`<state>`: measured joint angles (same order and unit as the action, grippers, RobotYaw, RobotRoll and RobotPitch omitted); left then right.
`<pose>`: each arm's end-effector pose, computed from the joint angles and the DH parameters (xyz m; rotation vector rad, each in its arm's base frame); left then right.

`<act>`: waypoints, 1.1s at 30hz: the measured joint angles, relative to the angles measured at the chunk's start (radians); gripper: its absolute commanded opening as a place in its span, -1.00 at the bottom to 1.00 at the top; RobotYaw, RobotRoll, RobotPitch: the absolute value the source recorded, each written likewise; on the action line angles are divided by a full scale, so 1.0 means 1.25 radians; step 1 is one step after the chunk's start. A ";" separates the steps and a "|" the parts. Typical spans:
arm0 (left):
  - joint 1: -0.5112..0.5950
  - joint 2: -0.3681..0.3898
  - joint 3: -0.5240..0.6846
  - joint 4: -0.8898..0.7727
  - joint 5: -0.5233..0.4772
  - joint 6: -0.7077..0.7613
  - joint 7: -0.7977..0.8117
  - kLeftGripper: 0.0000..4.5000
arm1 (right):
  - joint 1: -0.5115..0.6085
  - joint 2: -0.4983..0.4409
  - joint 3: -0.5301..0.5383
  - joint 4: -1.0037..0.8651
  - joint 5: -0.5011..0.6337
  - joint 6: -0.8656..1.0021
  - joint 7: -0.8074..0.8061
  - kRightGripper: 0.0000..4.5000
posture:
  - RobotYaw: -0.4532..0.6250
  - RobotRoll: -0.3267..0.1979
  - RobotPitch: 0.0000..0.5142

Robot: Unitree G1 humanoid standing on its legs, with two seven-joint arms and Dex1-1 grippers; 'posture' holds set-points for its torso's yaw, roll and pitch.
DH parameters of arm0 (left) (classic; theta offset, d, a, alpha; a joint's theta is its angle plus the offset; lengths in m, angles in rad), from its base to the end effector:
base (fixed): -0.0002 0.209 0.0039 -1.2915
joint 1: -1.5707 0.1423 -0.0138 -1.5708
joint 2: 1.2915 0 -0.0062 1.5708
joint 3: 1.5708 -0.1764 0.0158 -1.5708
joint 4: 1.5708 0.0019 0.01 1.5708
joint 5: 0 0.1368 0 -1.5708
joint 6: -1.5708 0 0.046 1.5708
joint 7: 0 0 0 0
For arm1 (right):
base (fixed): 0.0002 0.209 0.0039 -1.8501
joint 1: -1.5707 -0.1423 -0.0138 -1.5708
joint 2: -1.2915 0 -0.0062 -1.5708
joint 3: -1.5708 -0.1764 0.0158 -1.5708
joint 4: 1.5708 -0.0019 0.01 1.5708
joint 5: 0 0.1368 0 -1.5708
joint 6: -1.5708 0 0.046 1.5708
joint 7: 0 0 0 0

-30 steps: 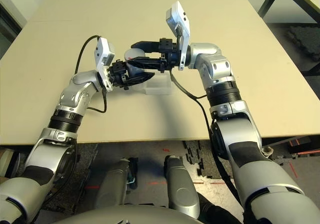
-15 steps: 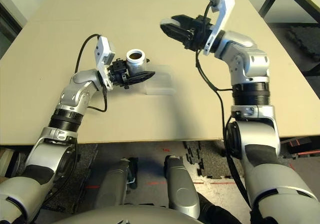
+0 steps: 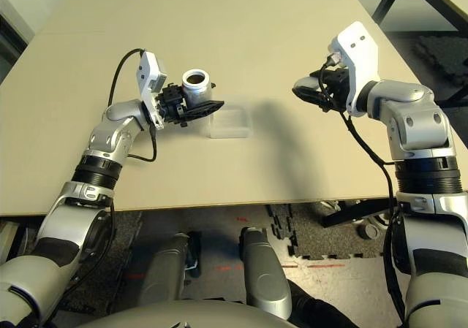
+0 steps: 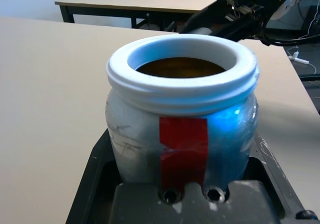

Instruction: Pour the medicine from the bottle into the box.

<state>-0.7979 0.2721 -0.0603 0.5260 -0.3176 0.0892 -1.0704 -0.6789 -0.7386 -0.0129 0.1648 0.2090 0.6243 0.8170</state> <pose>0.3305 0.1554 0.1641 0.0835 -0.1425 -1.1981 0.2881 -0.2609 0.2183 -0.3771 0.2392 0.5873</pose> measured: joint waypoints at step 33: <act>-0.168 0.053 0.007 0.192 0.126 -0.030 0.110 0.15 | 0.087 -0.022 0.000 -0.014 0.031 -0.153 0.175 1.00 | -0.51 0.25 -0.35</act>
<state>-1.0080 0.3386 -0.0517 0.7663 -0.1602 0.0523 -0.9328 -0.5698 -0.7656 -0.0128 0.1469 0.2482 0.4335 1.0351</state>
